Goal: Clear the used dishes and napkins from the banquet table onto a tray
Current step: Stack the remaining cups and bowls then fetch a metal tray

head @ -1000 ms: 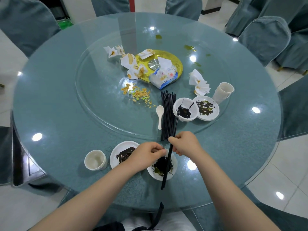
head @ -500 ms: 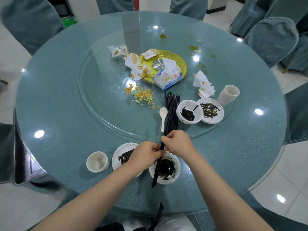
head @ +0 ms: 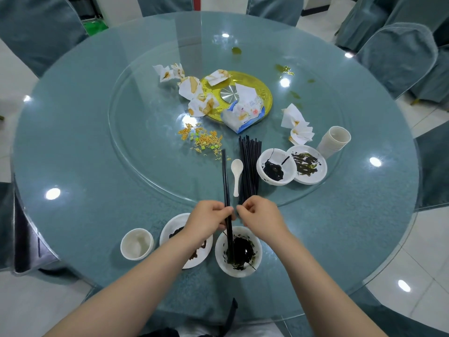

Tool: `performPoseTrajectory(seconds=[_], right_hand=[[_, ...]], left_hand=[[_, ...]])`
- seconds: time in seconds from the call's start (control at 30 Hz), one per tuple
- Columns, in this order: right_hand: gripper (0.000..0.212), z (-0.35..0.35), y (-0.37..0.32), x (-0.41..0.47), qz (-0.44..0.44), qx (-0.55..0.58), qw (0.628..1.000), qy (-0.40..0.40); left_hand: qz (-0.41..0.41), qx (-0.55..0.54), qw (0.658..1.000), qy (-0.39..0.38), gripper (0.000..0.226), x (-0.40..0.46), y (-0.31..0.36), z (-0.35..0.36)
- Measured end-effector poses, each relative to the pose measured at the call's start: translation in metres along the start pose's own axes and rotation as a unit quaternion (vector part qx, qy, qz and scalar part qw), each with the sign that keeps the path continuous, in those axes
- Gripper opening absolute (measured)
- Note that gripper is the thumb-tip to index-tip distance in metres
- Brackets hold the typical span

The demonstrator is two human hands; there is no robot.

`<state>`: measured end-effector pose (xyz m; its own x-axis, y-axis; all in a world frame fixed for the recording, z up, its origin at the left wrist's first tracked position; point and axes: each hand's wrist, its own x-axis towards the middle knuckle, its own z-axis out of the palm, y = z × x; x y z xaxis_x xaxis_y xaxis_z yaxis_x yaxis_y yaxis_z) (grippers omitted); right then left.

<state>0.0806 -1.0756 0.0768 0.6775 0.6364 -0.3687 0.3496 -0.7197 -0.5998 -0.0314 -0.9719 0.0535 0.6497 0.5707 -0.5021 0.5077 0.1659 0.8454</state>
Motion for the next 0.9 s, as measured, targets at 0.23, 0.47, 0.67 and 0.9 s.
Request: performPoseTrajectory(seconds=[0.23,0.47,0.67,0.9], right_hand=[[0.033,0.014,0.007,-0.016,-0.016,-0.065,0.993,-0.092],[0.033,0.013,0.002,-0.010,-0.042,-0.139,0.987,-0.069],[0.034,0.009,0.013,0.006,0.001,-0.123,0.991,-0.051],[0.040,-0.006,0.019,0.039,0.058,-0.166,0.983,-0.042]], left_hand=[[-0.025,-0.092,0.995,0.042,0.018,0.025,0.013,-0.003],[-0.014,-0.086,0.996,0.018,0.026,0.041,0.020,0.004],[0.008,-0.029,1.000,0.002,0.017,0.050,0.021,0.003],[0.045,0.114,0.992,0.009,0.007,0.054,-0.002,-0.013]])
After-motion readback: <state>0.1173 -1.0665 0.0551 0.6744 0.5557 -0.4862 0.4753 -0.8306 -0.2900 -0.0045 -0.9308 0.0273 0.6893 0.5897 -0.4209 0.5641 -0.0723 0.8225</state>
